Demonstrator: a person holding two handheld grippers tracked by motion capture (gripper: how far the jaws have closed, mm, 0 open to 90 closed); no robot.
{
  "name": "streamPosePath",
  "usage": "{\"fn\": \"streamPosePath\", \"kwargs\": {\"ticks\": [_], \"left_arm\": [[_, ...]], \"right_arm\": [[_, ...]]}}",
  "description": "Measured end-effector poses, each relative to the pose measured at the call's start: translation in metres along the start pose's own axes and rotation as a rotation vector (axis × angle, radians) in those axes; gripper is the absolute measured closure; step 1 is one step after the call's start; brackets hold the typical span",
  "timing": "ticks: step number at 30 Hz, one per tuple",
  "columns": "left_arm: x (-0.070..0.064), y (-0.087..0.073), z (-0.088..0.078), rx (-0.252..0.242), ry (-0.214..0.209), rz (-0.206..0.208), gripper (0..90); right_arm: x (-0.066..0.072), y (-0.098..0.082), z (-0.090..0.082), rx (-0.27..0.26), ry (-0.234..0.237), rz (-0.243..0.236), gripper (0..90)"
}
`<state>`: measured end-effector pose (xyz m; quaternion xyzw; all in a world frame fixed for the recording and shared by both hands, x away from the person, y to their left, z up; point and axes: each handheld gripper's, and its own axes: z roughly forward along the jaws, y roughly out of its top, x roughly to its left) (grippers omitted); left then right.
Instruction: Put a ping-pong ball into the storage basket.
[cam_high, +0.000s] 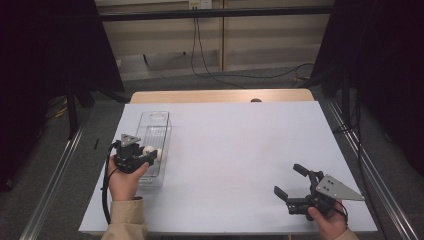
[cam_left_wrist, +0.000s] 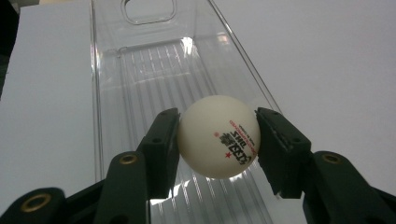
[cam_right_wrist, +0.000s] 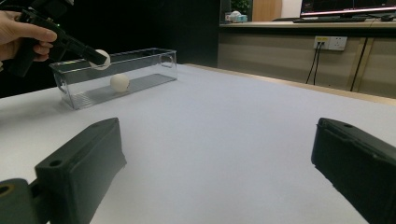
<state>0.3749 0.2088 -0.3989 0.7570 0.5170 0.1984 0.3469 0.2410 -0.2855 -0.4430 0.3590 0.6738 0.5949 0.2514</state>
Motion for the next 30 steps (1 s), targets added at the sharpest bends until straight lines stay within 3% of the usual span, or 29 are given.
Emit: {"fn": "streamPosePath", "kwargs": {"ticks": [24, 30], "left_arm": [[0.0002, -0.0021, 0.0064, 0.014, 0.021, 0.003, 51.0], [0.0001, -0.0018, 0.0083, 0.006, 0.03, -0.009, 47.5]], "right_arm": [[0.0003, -0.0005, -0.0001, 0.004, 0.0, -0.001, 1.8], [-0.0006, -0.0008, -0.0011, 0.003, -0.004, -0.001, 1.9]]}}
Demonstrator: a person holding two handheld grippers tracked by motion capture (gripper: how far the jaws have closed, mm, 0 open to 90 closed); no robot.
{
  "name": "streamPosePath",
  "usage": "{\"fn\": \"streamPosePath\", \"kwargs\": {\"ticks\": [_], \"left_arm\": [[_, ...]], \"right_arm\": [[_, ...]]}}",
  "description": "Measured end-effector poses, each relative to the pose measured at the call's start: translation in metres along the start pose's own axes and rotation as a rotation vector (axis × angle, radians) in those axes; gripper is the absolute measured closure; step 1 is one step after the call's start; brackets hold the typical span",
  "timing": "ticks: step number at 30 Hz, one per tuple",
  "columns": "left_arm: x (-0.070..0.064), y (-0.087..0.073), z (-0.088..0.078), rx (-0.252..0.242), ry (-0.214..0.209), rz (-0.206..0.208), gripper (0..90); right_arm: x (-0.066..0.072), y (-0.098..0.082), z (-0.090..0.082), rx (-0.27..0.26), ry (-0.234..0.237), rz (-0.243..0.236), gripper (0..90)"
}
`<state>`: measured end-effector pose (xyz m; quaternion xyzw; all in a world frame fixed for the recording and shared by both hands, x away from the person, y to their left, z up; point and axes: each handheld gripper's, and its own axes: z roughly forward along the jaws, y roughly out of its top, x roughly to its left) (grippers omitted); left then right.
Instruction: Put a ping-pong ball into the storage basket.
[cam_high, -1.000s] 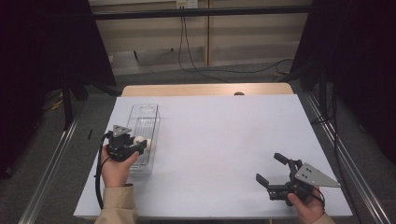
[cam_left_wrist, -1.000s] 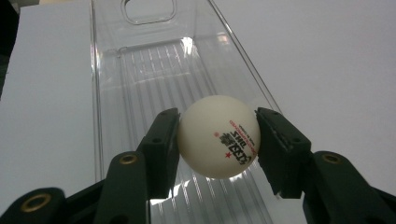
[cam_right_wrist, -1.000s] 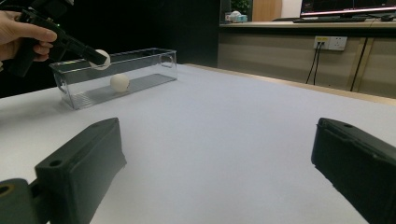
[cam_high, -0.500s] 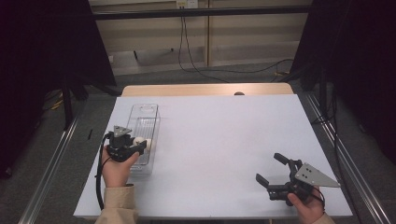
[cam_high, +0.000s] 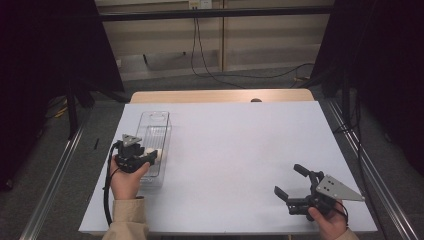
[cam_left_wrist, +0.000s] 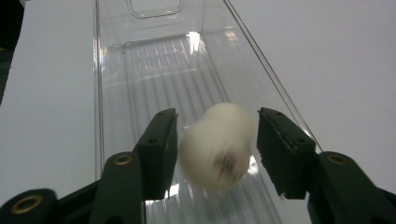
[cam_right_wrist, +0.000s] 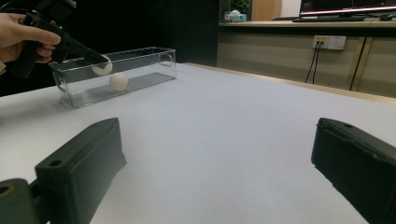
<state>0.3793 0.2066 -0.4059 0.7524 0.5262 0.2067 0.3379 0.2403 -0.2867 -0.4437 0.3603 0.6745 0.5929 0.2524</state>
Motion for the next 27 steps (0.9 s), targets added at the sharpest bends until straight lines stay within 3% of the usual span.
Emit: {"fn": "streamPosePath", "kwargs": {"ticks": [16, 27], "left_arm": [[-0.001, 0.0032, -0.0037, -0.036, 0.009, -0.012, 36.8], [-0.0046, 0.0049, -0.0037, -0.05, -0.003, -0.013, 21.7]], "right_arm": [[-0.0024, -0.0007, -0.0018, 0.0, -0.008, 0.001, 1.9], [-0.0032, -0.0013, -0.0049, 0.001, -0.015, 0.003, 1.9]]}}
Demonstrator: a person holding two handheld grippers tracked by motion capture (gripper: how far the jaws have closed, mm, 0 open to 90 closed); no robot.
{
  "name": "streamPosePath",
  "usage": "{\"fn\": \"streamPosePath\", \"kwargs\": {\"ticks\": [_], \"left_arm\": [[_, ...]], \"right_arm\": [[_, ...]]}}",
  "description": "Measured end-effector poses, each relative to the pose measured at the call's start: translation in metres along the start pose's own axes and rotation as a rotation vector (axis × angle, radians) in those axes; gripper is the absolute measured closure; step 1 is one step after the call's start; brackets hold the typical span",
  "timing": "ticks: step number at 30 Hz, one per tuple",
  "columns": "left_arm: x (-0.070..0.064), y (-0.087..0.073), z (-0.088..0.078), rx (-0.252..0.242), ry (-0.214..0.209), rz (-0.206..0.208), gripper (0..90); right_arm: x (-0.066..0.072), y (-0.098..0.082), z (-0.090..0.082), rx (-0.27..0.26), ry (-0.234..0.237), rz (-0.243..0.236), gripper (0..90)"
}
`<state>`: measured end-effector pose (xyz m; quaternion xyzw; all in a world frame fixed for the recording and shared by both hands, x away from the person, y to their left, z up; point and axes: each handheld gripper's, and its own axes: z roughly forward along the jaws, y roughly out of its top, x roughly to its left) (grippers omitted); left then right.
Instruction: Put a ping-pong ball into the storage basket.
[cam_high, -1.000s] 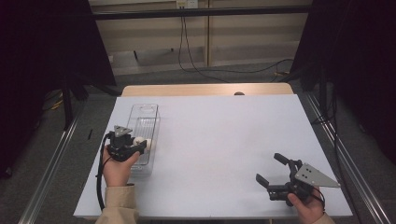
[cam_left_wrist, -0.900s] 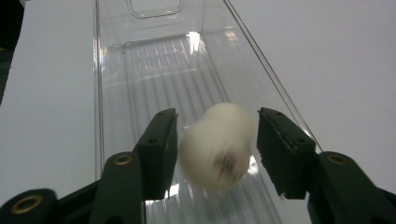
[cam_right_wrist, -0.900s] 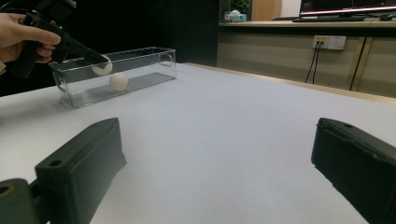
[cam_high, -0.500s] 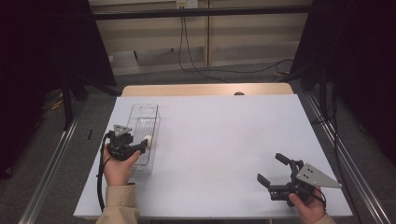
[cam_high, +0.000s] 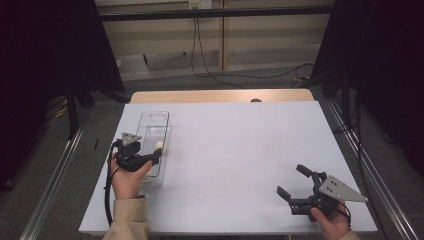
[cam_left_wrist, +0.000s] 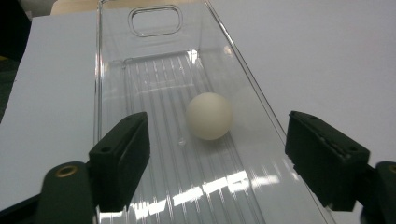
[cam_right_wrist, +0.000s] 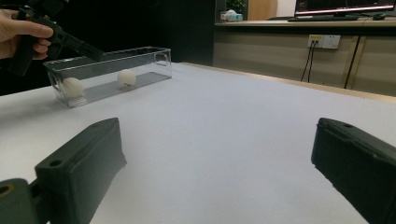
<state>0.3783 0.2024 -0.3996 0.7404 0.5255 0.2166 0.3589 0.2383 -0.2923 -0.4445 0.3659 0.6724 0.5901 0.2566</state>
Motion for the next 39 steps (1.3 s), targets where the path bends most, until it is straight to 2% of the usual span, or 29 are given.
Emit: {"fn": "streamPosePath", "kwargs": {"ticks": [3, 12, 15, 18, 23, 33, 35, 39], "left_arm": [[-0.002, 0.0, -0.001, -0.006, -0.012, 0.008, 19.7], [-0.004, -0.002, -0.004, -0.044, -0.048, 0.014, 6.5], [-0.004, -0.003, -0.006, -0.071, -0.072, 0.001, 5.6], [-0.003, -0.005, -0.008, -0.084, -0.082, 0.008, 4.2], [-0.002, -0.008, -0.011, -0.123, -0.112, -0.004, 4.1], [-0.005, -0.012, -0.016, -0.158, -0.121, 0.015, 4.0], [-0.005, -0.013, -0.018, -0.176, -0.129, 0.001, 3.9], [-0.005, -0.015, -0.022, -0.195, -0.14, 0.005, 3.8]], "right_arm": [[0.001, 0.001, 0.0, -0.002, 0.003, -0.001, 1.9], [0.003, 0.002, 0.004, -0.005, 0.011, -0.005, 1.8], [0.004, 0.002, 0.004, -0.004, 0.01, -0.007, 1.9], [0.005, 0.003, 0.006, -0.003, 0.017, -0.011, 1.9], [0.005, 0.003, 0.006, -0.003, 0.014, -0.01, 1.9], [0.005, 0.003, 0.005, -0.007, 0.011, -0.005, 1.9], [0.005, 0.003, 0.005, -0.008, 0.011, -0.005, 1.8], [0.005, 0.003, 0.005, -0.009, 0.011, -0.006, 1.8]]}}
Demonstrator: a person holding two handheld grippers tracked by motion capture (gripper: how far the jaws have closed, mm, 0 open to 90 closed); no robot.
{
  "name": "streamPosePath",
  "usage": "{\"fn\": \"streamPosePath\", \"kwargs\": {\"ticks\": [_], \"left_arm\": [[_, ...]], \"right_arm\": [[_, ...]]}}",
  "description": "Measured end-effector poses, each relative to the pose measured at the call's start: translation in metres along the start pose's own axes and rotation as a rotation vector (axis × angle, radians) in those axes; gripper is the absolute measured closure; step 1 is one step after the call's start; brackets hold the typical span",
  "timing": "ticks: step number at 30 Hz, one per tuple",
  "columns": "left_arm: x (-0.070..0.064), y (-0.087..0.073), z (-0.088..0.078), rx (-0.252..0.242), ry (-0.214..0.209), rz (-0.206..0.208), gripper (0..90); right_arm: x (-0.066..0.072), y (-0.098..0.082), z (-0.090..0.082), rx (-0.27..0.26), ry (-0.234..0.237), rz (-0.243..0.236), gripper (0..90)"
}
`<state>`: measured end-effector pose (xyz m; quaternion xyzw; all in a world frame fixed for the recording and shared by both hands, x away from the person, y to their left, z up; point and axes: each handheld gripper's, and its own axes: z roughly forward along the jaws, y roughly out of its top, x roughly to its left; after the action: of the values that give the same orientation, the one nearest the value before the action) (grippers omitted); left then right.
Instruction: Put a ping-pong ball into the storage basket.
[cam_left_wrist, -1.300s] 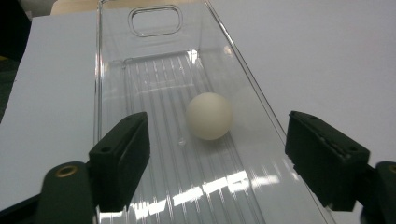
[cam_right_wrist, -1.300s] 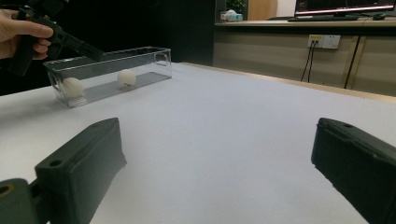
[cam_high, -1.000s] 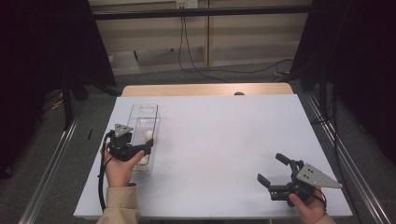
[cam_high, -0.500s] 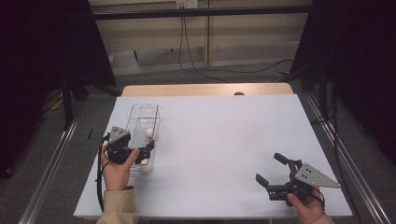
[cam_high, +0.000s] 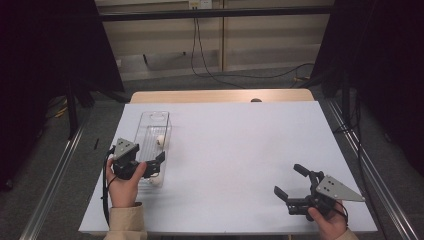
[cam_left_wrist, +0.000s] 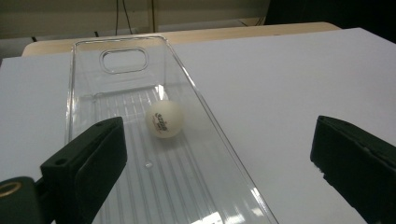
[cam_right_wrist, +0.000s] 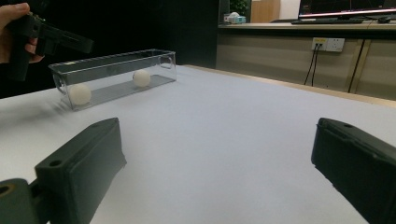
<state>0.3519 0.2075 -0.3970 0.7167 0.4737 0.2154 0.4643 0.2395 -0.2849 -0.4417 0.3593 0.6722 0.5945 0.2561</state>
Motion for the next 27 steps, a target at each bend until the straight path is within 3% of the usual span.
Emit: {"fn": "streamPosePath", "kwargs": {"ticks": [11, 20, 27], "left_arm": [[-0.003, -0.007, -0.006, -0.016, -0.005, 0.018, 3.8], [-0.004, -0.012, -0.011, -0.049, -0.008, 0.002, 3.7], [-0.006, -0.015, -0.013, -0.063, -0.012, 0.012, 3.6]], "right_arm": [[0.0, 0.0, 0.001, 0.004, 0.001, 0.0, 1.9], [0.001, 0.0, 0.001, 0.002, 0.001, 0.004, 1.8], [0.001, 0.0, 0.001, 0.001, 0.002, 0.005, 1.9]]}}
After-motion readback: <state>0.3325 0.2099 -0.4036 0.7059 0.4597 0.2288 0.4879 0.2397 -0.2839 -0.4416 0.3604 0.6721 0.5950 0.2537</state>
